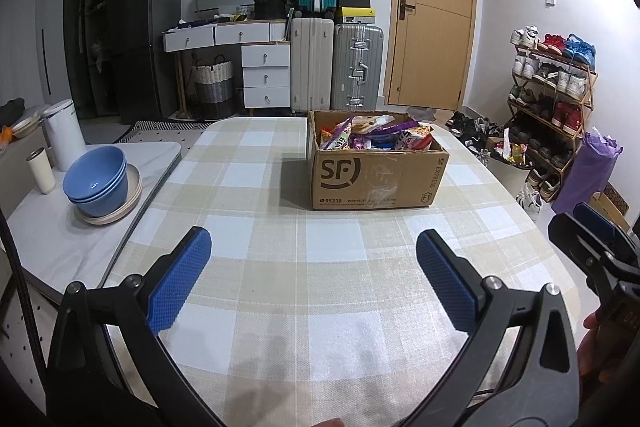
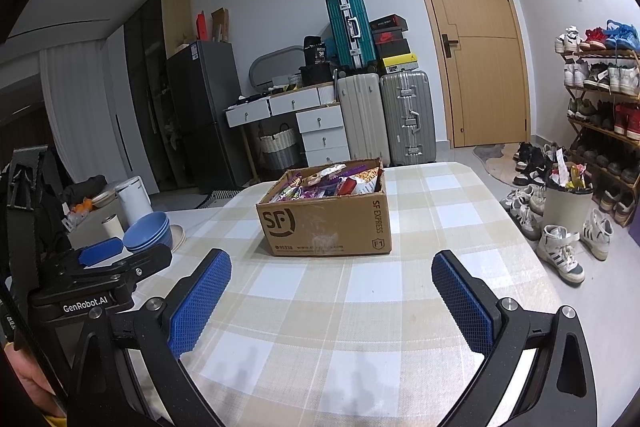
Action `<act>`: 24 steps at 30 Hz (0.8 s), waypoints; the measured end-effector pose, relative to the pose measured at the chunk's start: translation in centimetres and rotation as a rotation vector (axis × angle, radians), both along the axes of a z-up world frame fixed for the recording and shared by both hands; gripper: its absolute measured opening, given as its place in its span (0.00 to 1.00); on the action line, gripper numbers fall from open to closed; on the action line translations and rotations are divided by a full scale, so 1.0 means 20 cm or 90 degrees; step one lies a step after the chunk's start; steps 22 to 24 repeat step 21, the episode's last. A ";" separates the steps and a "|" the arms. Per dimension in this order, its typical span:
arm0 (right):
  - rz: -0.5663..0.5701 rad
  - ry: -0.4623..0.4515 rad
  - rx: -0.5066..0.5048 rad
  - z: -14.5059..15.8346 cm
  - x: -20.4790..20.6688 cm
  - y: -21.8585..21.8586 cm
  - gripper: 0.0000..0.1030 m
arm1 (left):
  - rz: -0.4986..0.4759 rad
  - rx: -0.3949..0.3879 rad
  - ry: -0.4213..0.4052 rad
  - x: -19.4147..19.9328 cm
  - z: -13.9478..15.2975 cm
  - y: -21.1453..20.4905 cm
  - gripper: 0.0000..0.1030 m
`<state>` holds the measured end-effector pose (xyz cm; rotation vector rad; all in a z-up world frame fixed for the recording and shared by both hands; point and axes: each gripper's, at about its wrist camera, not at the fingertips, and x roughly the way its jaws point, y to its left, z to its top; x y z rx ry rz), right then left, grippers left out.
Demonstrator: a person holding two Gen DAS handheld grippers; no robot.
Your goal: Organize snacks
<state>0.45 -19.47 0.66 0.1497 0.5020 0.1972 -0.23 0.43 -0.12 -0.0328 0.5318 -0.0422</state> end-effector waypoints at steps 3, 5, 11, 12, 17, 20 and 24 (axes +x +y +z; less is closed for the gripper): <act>0.001 0.001 0.001 0.00 0.00 0.00 0.99 | -0.002 0.002 0.003 0.00 0.00 0.00 1.00; 0.001 0.003 0.001 -0.01 0.00 0.00 0.99 | -0.005 0.000 0.004 0.00 -0.01 -0.01 1.00; 0.001 0.006 0.003 -0.01 0.00 0.00 0.99 | 0.006 -0.004 0.014 0.03 -0.03 0.00 1.00; 0.000 0.007 0.003 -0.02 0.00 0.01 0.99 | 0.009 -0.002 0.016 0.03 -0.03 0.00 1.00; -0.003 0.016 0.008 -0.04 0.01 0.01 0.99 | 0.001 0.001 0.029 0.07 -0.08 0.01 1.00; -0.005 0.028 0.012 -0.06 0.02 -0.01 0.99 | -0.010 -0.043 0.040 0.10 -0.11 0.06 1.00; -0.007 0.032 0.012 -0.07 0.03 -0.01 0.99 | -0.005 -0.054 0.043 0.12 -0.13 0.08 1.00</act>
